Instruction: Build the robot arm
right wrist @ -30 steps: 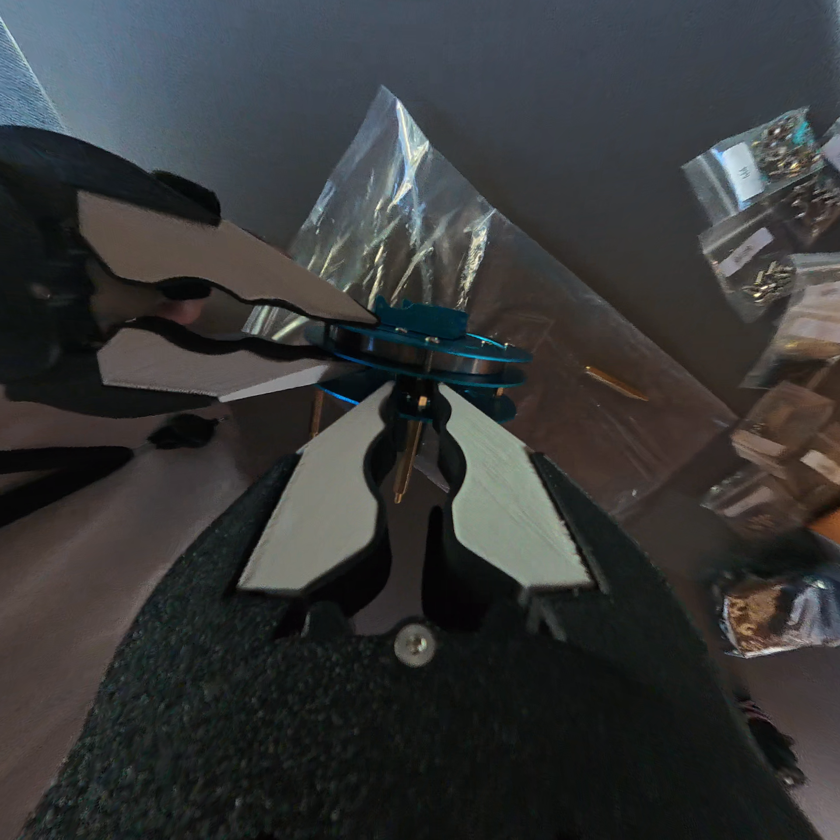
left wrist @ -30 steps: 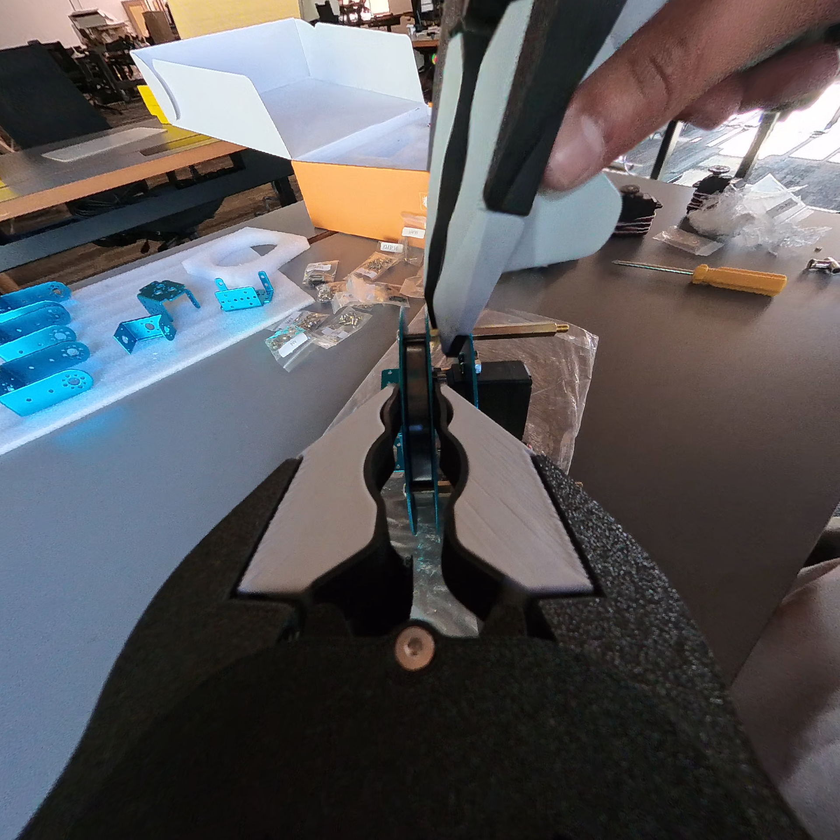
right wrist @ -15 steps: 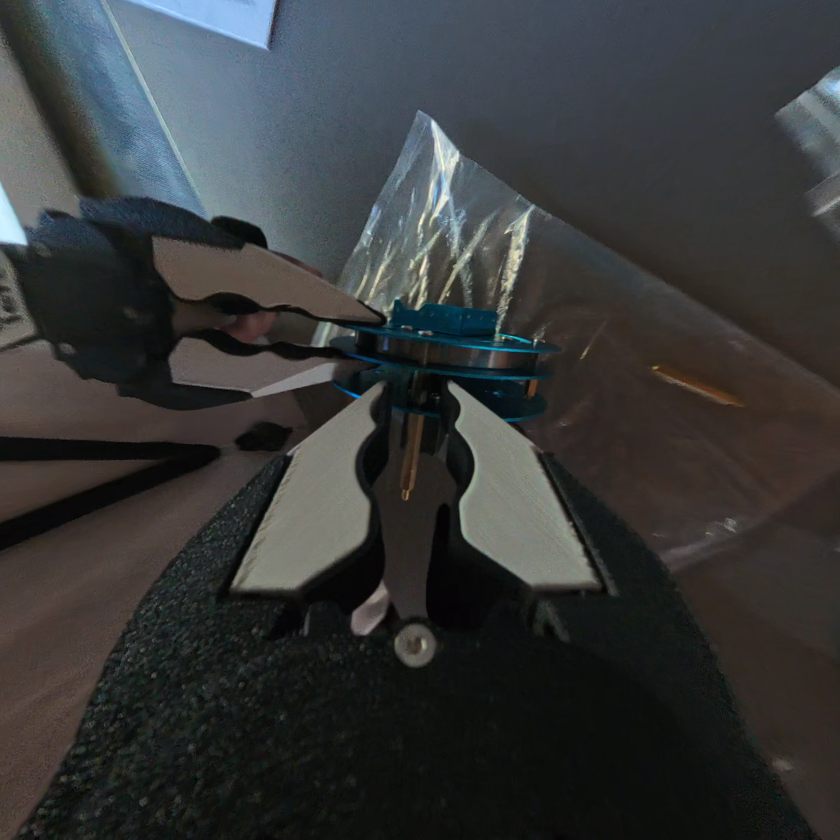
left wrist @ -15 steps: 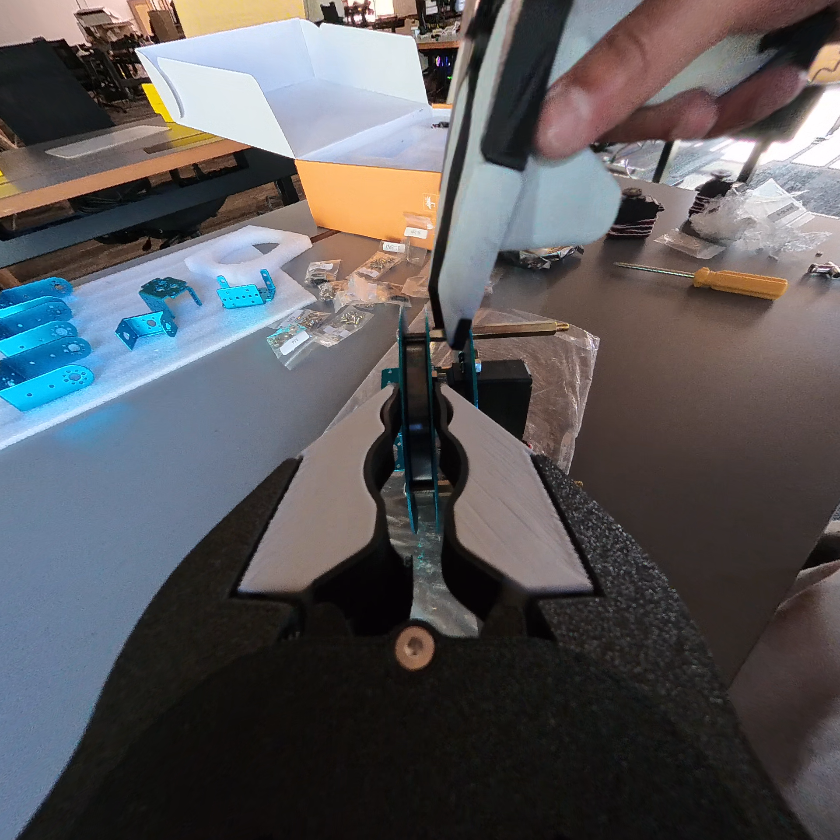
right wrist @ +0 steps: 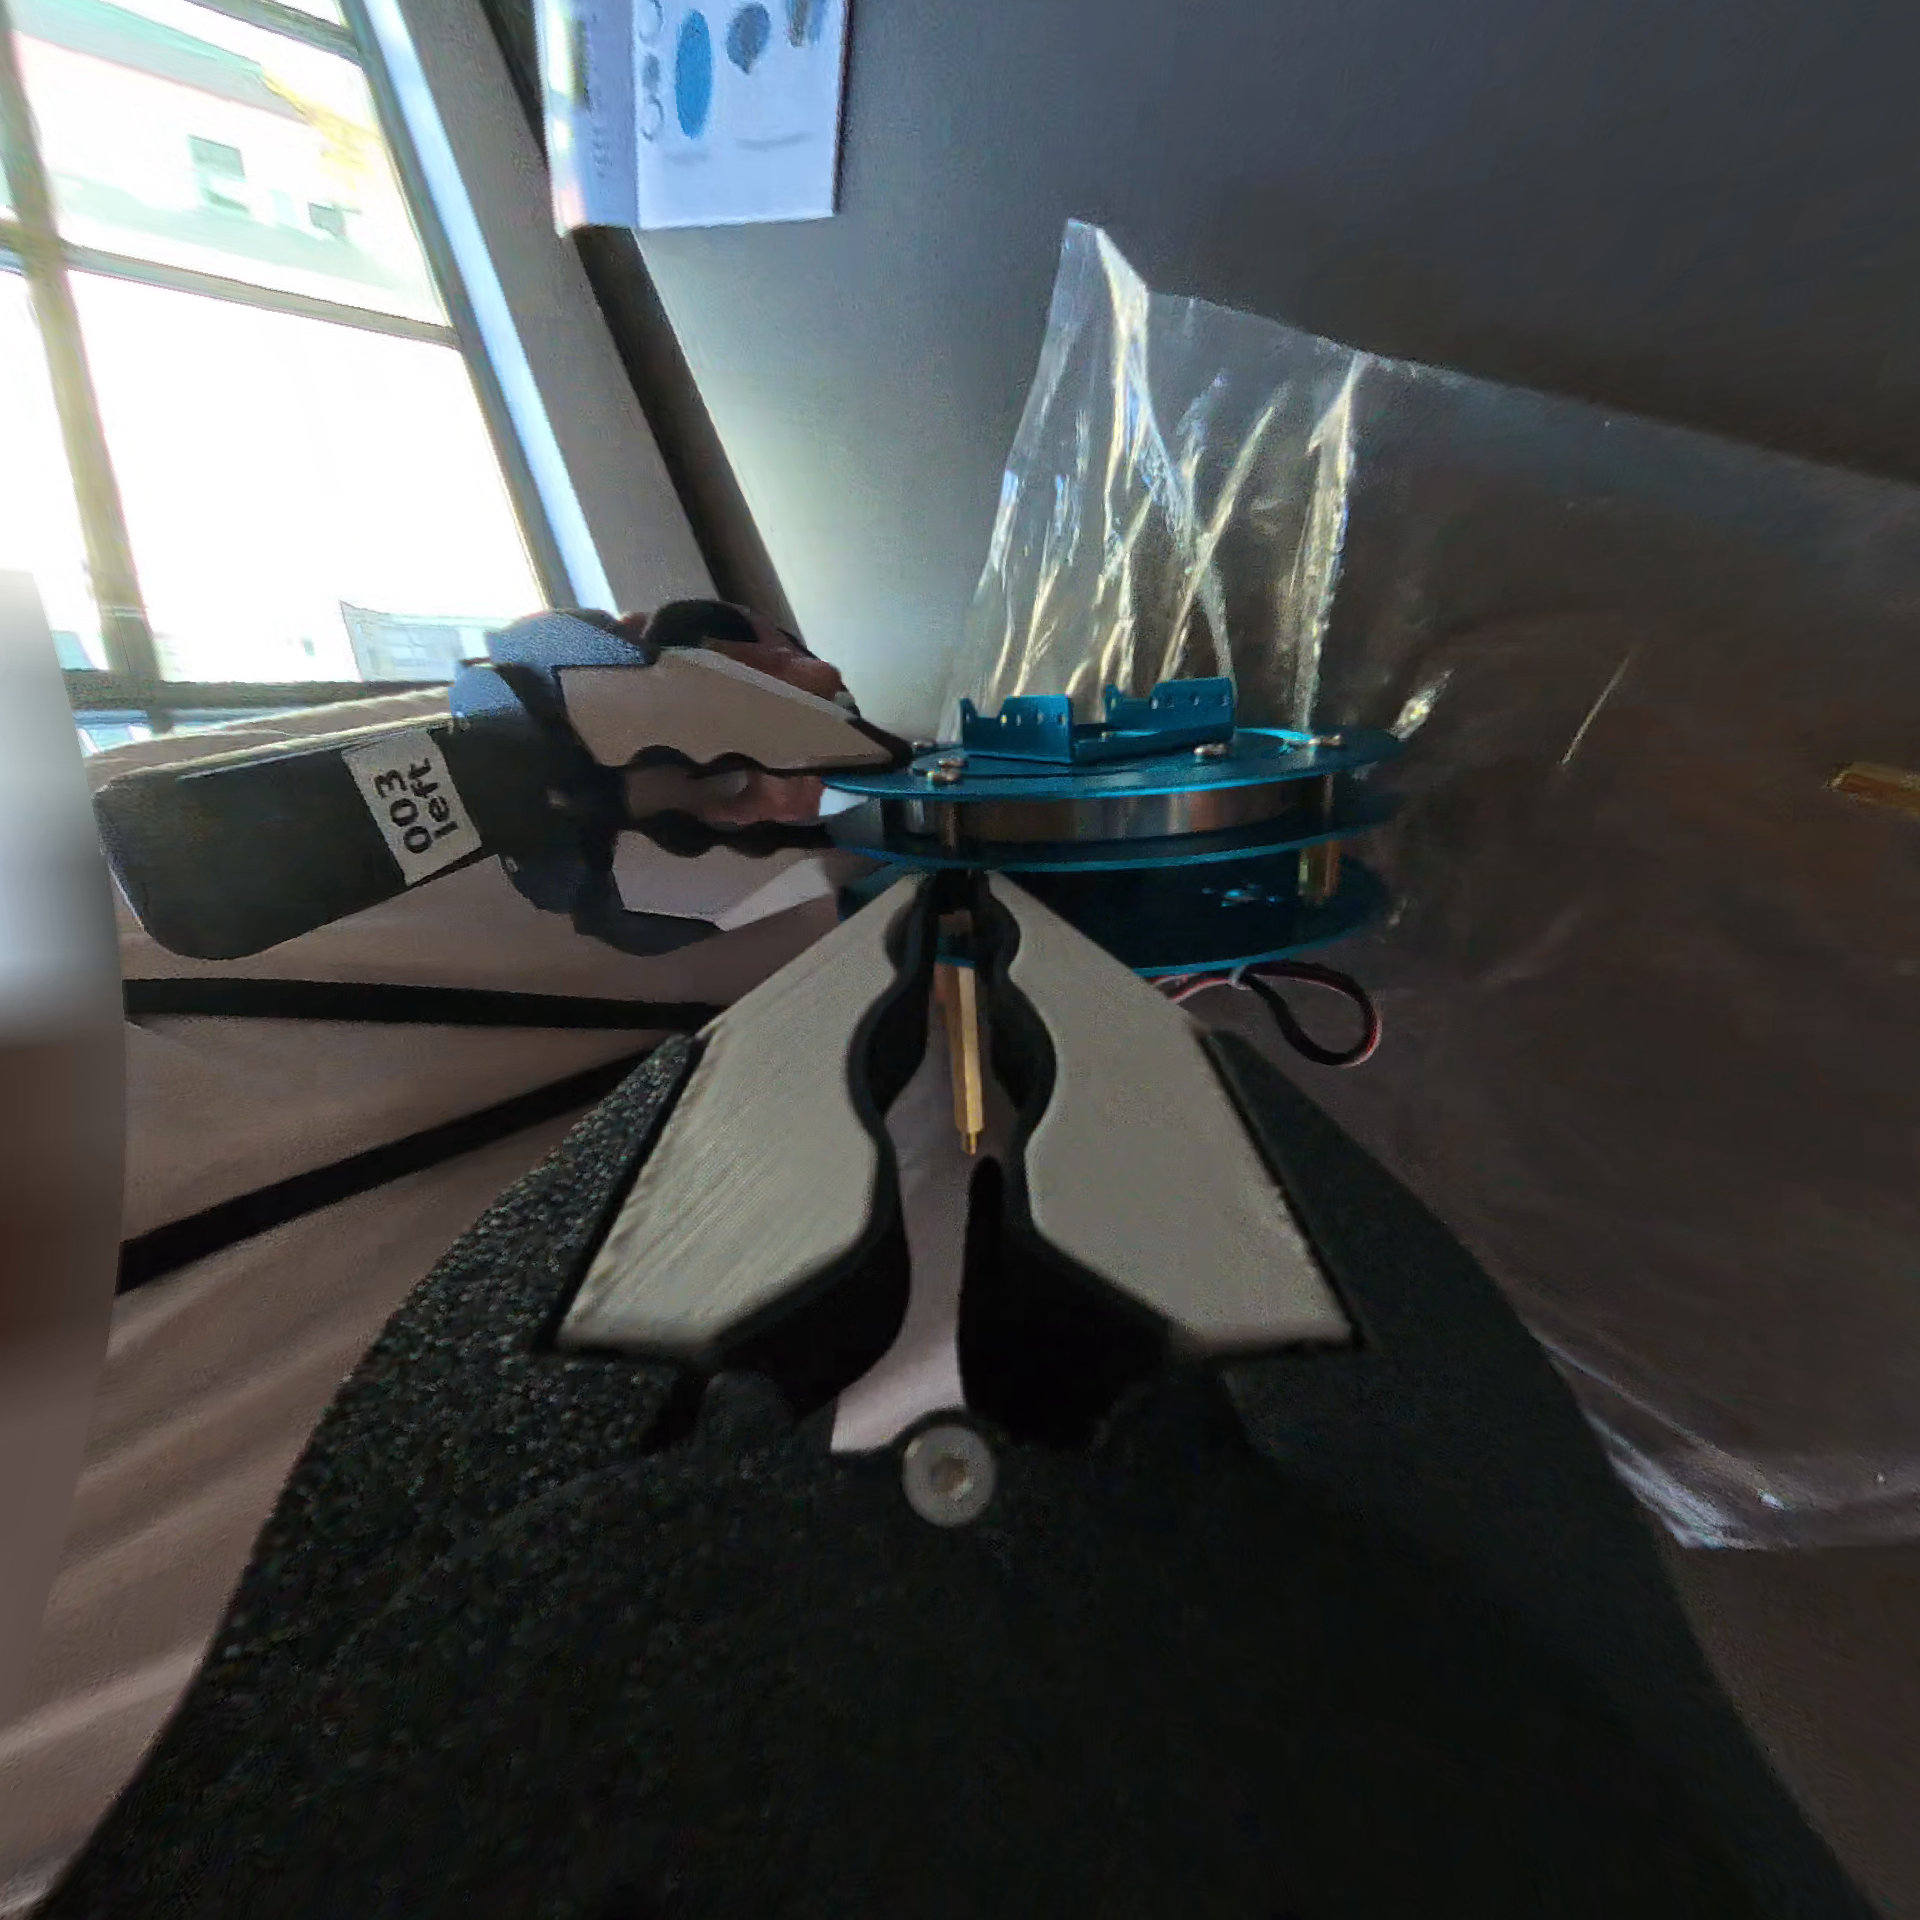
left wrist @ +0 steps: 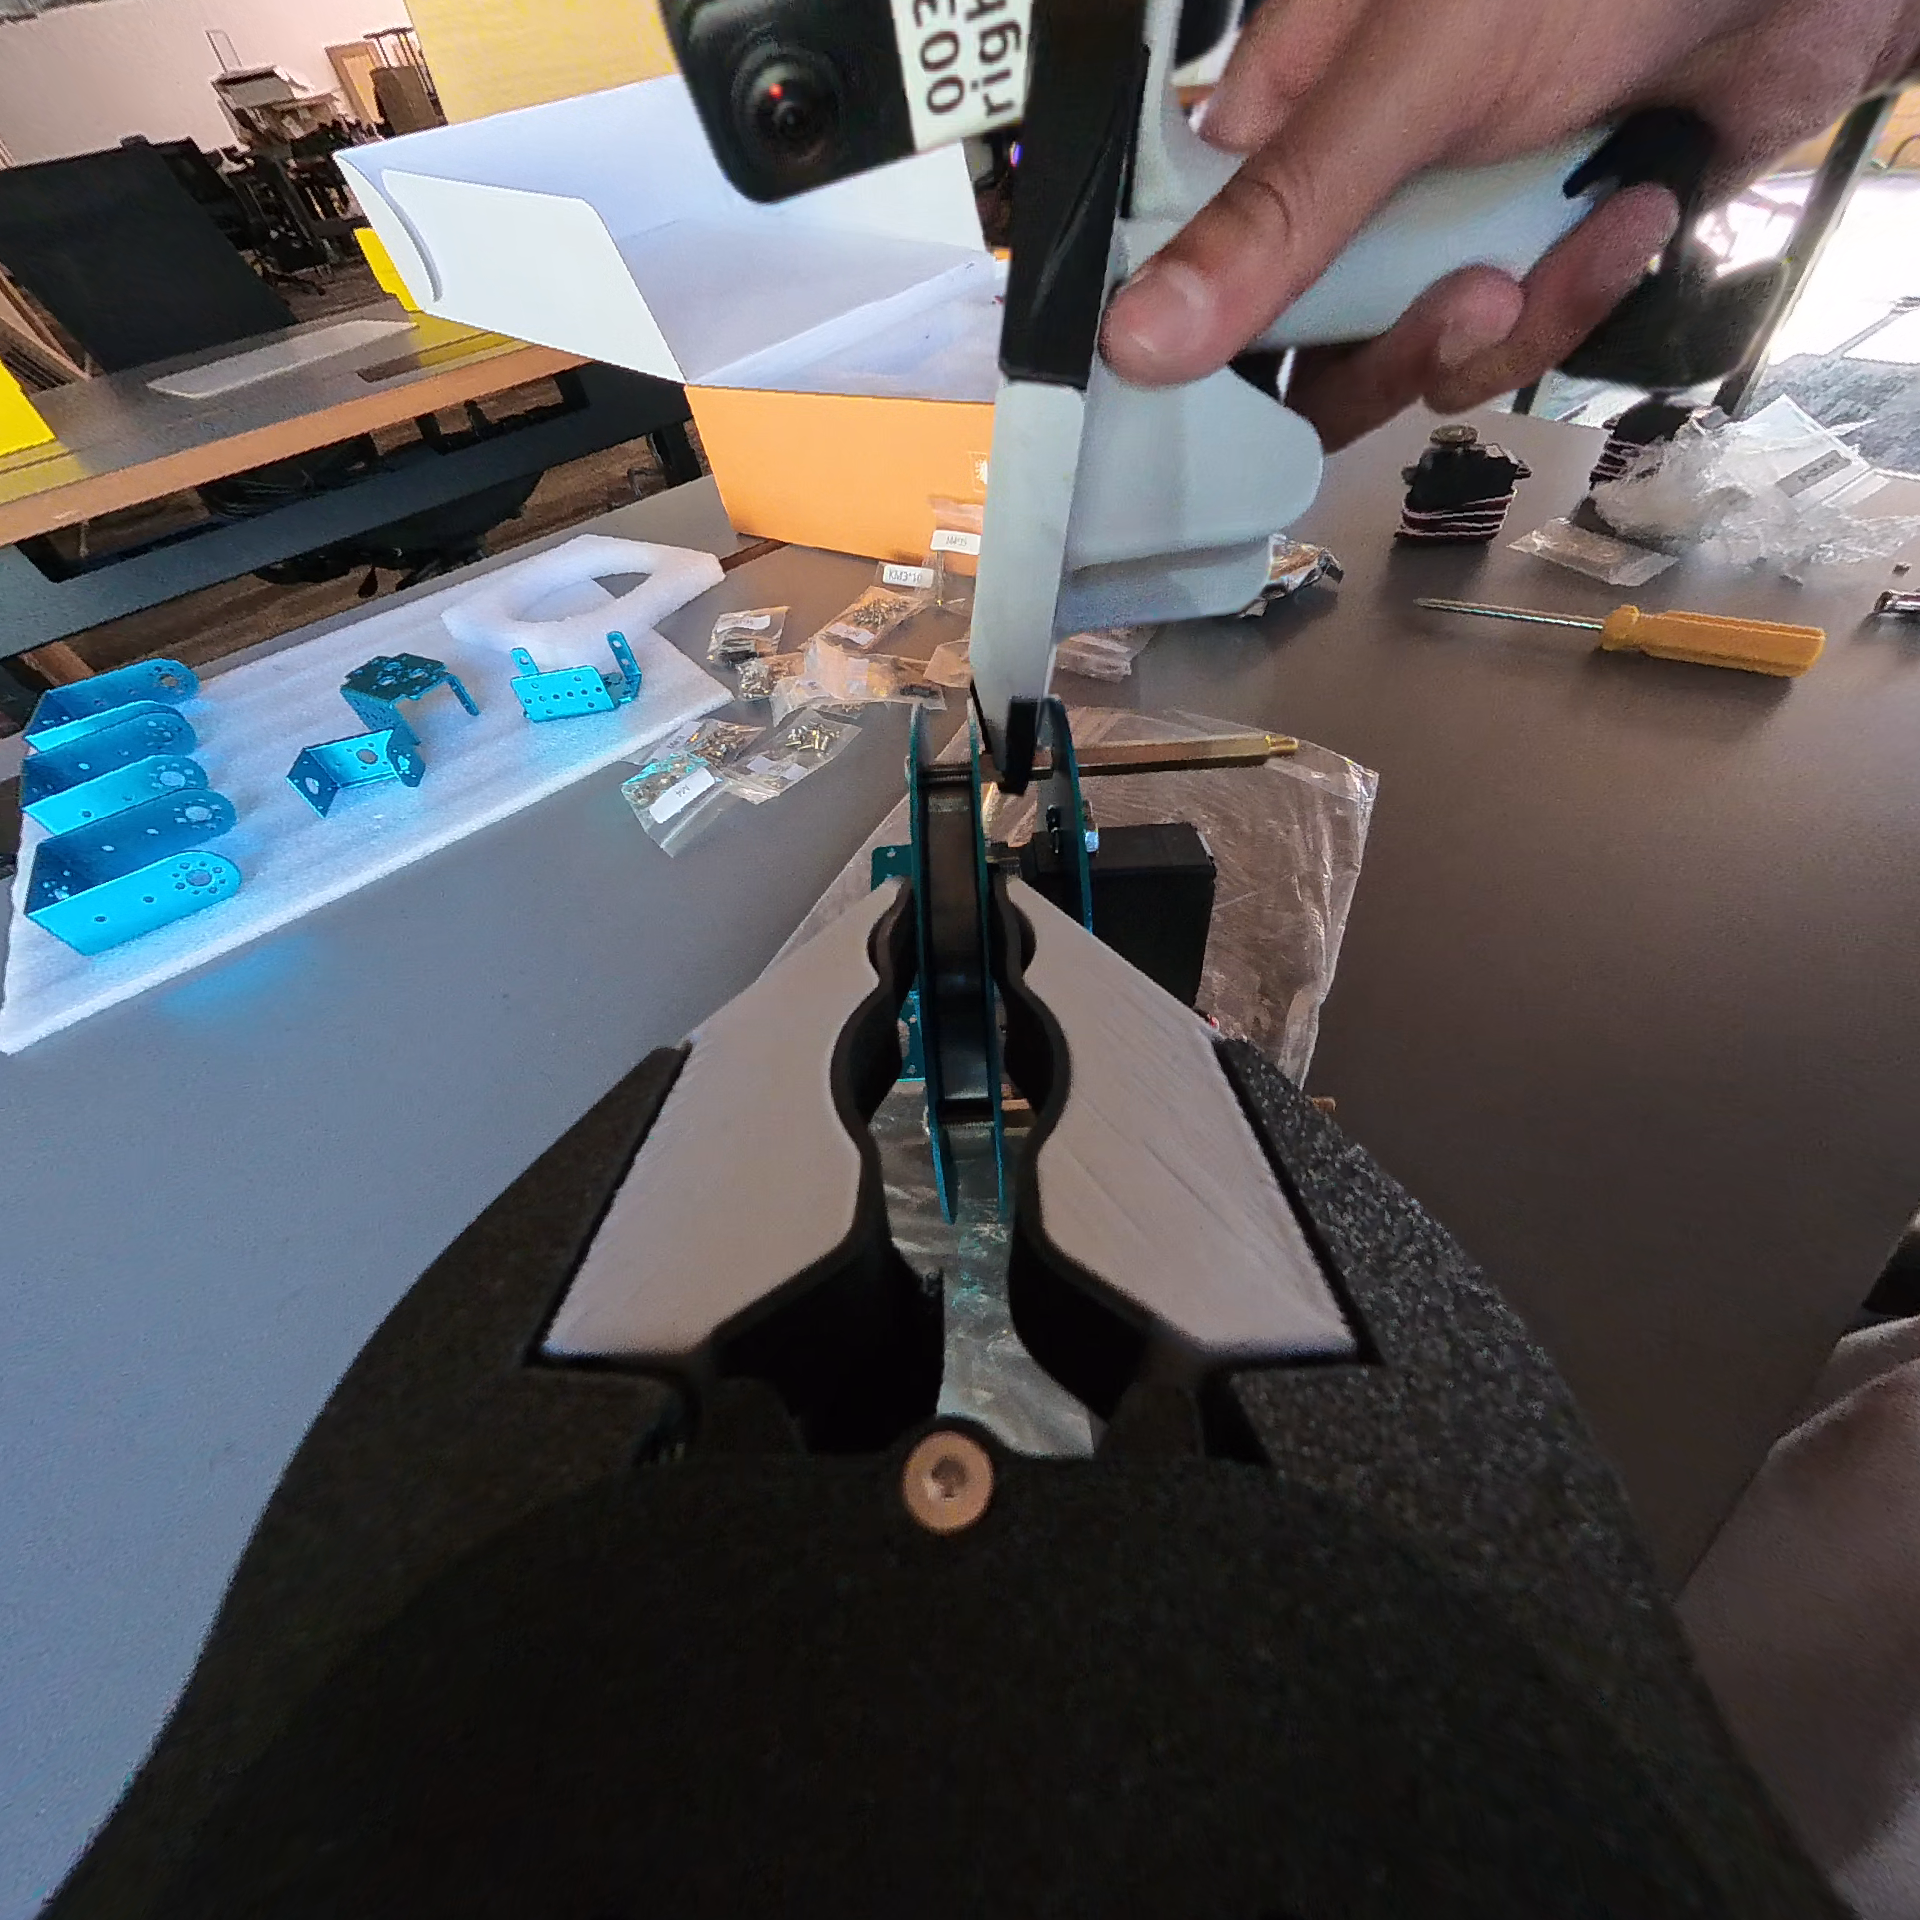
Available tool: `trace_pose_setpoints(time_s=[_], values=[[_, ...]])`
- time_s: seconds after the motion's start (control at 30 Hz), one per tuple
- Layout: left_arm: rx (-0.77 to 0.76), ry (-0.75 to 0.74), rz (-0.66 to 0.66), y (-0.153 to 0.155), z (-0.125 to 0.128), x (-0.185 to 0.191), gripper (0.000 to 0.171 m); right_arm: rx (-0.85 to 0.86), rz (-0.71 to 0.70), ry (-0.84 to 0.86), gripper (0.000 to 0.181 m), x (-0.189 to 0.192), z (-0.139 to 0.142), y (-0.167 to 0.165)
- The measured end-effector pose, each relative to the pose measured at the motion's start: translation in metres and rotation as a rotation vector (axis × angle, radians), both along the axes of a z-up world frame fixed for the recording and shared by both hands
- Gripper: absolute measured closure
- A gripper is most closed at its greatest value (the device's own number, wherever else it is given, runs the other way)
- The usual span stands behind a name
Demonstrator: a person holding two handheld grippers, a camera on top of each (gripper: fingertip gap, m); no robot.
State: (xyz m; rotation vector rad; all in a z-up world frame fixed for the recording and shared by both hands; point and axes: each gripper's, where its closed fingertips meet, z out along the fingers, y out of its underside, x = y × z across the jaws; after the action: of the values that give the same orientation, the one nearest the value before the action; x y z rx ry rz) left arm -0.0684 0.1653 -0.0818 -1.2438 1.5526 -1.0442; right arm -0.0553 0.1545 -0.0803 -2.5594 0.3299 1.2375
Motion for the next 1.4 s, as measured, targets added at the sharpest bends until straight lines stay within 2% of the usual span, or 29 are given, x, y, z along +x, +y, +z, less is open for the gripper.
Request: trace_pose_setpoints(time_s=[0.03, 0.1, 0.17, 0.2, 0.3, 0.33, 0.4, 0.5, 0.53, 0.63, 0.7, 0.77, 0.83, 0.9, 0.93, 1.03, 1.13, 1.2, 1.33, 1.4], values=[[-0.005, 0.001, 0.001, 0.001, 0.0, 0.0, 0.16, 0.022, 0.004, -0.033, 0.177, 0.0, 0.0, 0.001], [-0.012, 0.002, -0.001, 0.001, 0.0, 0.0, 0.16, 0.065, 0.043, -0.247, 0.174, 0.002, -0.001, 0.001], [-0.004, 0.003, -0.003, 0.0, 0.0, -0.001, 0.16, 0.087, 0.089, -0.47, 0.159, 0.003, 0.004, -0.001], [-0.002, 0.003, -0.004, -0.001, 0.0, -0.001, 0.16, 0.094, 0.11, -0.546, 0.157, 0.001, 0.007, -0.002], [0.001, 0.003, -0.008, -0.002, 0.0, 0.0, 0.16, 0.066, 0.16, -0.713, 0.166, 0.001, 0.004, -0.003], [0.001, 0.002, -0.009, -0.002, 0.0, 0.0, 0.16, 0.059, 0.169, -0.772, 0.177, 0.006, 0.002, -0.003], [-0.002, 0.002, -0.006, -0.002, 0.0, 0.0, 0.16, 0.047, 0.176, -0.79, 0.178, 0.006, 0.001, -0.002], [-0.011, 0.002, 0.003, 0.0, 0.0, 0.0, 0.16, 0.05, 0.161, -0.716, 0.179, 0.005, 0.001, 0.001], [-0.014, 0.001, 0.003, 0.001, 0.0, 0.0, 0.159, 0.046, 0.138, -0.625, 0.179, 0.004, 0.001, 0.001], [-0.018, -0.003, 0.003, 0.002, -0.001, -0.002, 0.16, 0.015, 0.031, -0.191, 0.18, 0.002, 0.003, 0.003], [-0.025, -0.002, 0.005, 0.003, -0.001, -0.002, 0.16, 0.02, -0.018, -0.021, 0.181, 0.004, 0.004, 0.005], [-0.035, -0.001, 0.007, 0.006, -0.002, -0.002, 0.159, 0.062, -0.023, -0.1, 0.181, 0.007, 0.003, 0.009], [-0.043, 0.001, 0.004, 0.006, -0.002, -0.002, 0.159, 0.096, 0.044, -0.351, 0.18, 0.007, 0.004, 0.008], [-0.037, 0.001, 0.002, 0.005, -0.001, -0.001, 0.159, 0.075, 0.106, -0.501, 0.156, -0.002, 0.006, 0.003], [-0.034, 0.001, 0.0, 0.004, -0.001, -0.001, 0.159, 0.058, 0.117, -0.532, 0.154, -0.007, 0.007, 0.002], [-0.031, 0.0, -0.002, 0.003, -0.001, -0.001, 0.159, 0.008, 0.13, -0.697, 0.174, 0.004, -0.002, 0.001], [-0.026, 0.0, 0.005, 0.004, -0.001, -0.001, 0.159, 0.007, 0.153, -0.704, 0.178, 0.003, -0.003, 0.003], [-0.027, -0.001, 0.008, 0.005, -0.001, -0.002, 0.159, 0.017, 0.131, -0.583, 0.178, 0.002, -0.003, 0.004], [-0.026, -0.006, 0.008, 0.006, -0.002, -0.003, 0.159, -0.015, 0.03, -0.045, 0.178, -0.004, -0.001, 0.005], [-0.045, -0.007, 0.001, 0.005, -0.002, -0.003, 0.16, -0.017, 0.021, 0.086, 0.178, -0.004, 0.0, 0.006]])
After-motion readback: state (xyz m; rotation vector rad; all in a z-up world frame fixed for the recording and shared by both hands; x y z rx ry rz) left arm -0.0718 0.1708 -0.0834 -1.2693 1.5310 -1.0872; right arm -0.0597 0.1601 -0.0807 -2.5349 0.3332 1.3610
